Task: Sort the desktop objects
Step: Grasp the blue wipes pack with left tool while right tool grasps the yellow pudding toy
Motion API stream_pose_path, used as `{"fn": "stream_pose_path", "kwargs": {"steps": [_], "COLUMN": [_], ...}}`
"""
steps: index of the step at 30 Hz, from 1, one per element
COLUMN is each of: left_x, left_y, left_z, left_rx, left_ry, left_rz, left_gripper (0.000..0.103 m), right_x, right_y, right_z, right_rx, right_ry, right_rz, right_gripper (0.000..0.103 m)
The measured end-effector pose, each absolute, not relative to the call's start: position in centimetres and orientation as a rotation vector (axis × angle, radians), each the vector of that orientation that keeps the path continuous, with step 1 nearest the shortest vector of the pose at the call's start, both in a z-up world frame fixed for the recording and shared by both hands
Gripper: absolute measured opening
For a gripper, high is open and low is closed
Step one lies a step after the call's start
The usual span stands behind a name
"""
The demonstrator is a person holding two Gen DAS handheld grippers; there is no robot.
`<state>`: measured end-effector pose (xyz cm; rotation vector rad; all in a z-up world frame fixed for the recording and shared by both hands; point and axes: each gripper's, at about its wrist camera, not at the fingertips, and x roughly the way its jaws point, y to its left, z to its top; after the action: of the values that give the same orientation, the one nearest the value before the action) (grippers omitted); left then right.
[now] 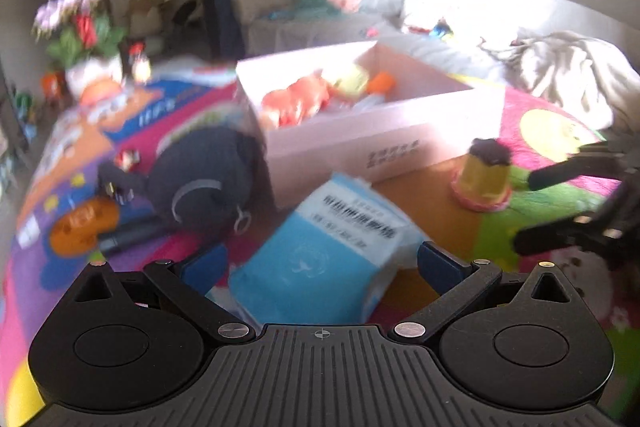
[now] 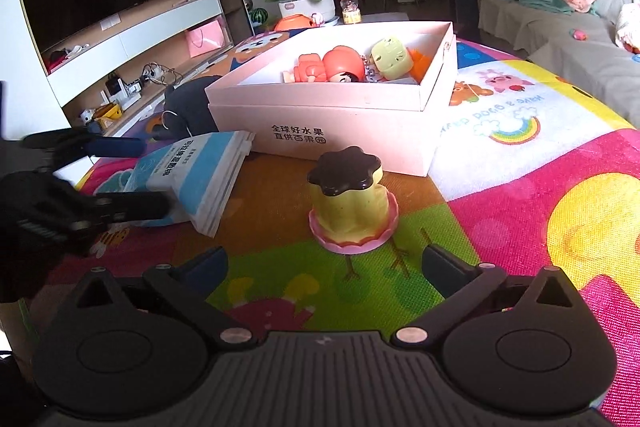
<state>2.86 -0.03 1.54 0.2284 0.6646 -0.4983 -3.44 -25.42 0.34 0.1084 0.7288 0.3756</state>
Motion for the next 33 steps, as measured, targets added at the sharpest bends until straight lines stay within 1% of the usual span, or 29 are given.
{"fn": "stream_pose_path", "kwargs": {"steps": [4, 7, 11, 17, 22, 24, 26, 29, 30, 31, 32, 33], "left_x": [1.4, -0.7, -1.5, -1.4, -1.9, -1.7, -1.7, -1.1, -0.6, 0.1, 0.7, 1.2], "left_y": [-0.2, -0.4, -0.5, -0.9, -1.6, -0.9, 0.1, -0.2, -0.6, -1.3, -1.9, -2.5], "left_z": [1.4, 1.4, 0.6, 0.2, 0.0, 0.8, 2.3, 3.5, 3.4, 3.1, 2.7, 2.3], "left_rx": [0.170, 0.162, 0.144, 0.136, 0.227, 0.172, 0.088, 0.100, 0.108, 0.116, 0.129, 0.145], "left_ry": [0.749, 0.773, 0.807, 0.787, 0.774, 0.791, 0.728, 0.634, 0.632, 0.646, 0.664, 0.683], "left_rz": [-0.570, -0.605, -0.592, -0.547, -0.557, -0.573, -0.573, -0.491, -0.478, -0.471, -0.467, -0.463], "left_gripper": [0.103, 0.103, 0.103, 0.103, 0.103, 0.103, 0.103, 0.103, 0.102, 0.094, 0.085, 0.071], "right_x": [-3.6, -3.7, -3.7, -3.6, -3.6, -3.6, -3.6, -3.6, -3.6, -3.7, -3.8, -4.0], "right_y": [-25.4, -25.0, -24.5, -24.6, -25.1, -25.0, -25.1, -25.2, -25.2, -25.1, -25.0, -25.0], "right_z": [0.4, 0.4, 0.4, 0.3, 0.3, 0.3, 0.3, 0.4, 0.4, 0.4, 0.5, 0.6], "right_rx": [0.101, 0.088, 0.054, 0.060, 0.095, 0.088, 0.086, 0.094, 0.091, 0.089, 0.087, 0.082], "right_ry": [0.728, 0.728, 0.731, 0.730, 0.726, 0.729, 0.732, 0.735, 0.734, 0.733, 0.729, 0.716], "right_rz": [0.379, 0.370, 0.357, 0.356, 0.361, 0.360, 0.369, 0.374, 0.370, 0.364, 0.347, 0.316], "right_gripper": [0.103, 0.103, 0.103, 0.103, 0.103, 0.103, 0.103, 0.103, 0.103, 0.103, 0.103, 0.103]}}
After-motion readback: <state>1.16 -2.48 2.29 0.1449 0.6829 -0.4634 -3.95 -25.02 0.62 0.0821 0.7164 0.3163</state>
